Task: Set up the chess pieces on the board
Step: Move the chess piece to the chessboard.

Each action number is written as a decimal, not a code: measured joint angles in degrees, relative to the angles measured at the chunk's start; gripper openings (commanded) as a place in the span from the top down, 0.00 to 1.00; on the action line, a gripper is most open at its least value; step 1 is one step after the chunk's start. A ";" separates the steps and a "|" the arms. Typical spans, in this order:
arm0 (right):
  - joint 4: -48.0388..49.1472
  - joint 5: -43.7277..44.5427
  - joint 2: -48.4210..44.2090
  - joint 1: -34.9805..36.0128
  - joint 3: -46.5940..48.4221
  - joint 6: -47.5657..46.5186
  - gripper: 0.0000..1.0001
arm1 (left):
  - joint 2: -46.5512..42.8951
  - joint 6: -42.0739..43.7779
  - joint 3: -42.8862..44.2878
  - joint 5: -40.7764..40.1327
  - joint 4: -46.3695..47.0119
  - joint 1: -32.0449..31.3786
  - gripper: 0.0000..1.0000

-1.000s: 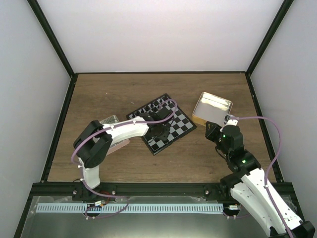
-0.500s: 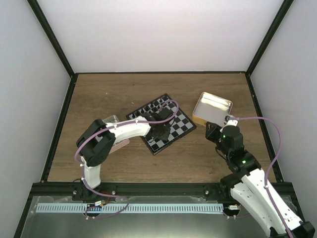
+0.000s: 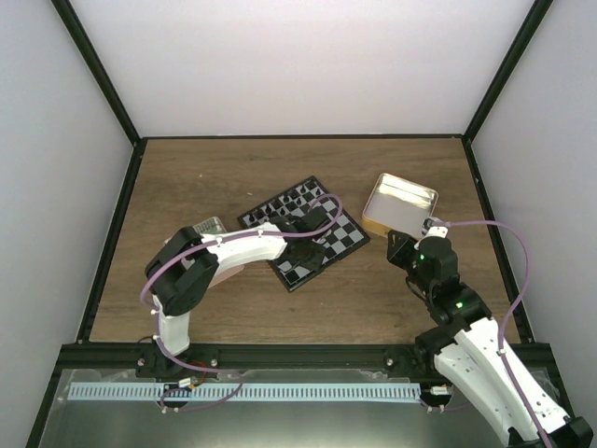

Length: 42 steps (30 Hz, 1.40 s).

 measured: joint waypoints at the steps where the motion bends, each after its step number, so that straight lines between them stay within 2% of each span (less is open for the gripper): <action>1: 0.00 0.00 0.00 0.00 0.00 0.02 0.78 | 0.00 0.02 0.00 0.00 -0.02 -0.02 0.88; 24: 0.00 -0.04 -0.04 0.00 -0.24 0.44 0.78 | -0.02 0.81 0.00 0.24 -0.39 -0.83 0.88; 35: 0.00 -0.04 -0.17 0.00 -0.28 0.44 0.78 | -0.35 0.59 0.00 -0.76 -1.99 -0.94 0.50; 42: -0.02 -0.09 -0.42 0.00 -0.28 0.52 0.75 | -6.29 0.57 -0.13 -2.75 -1.64 -0.90 0.41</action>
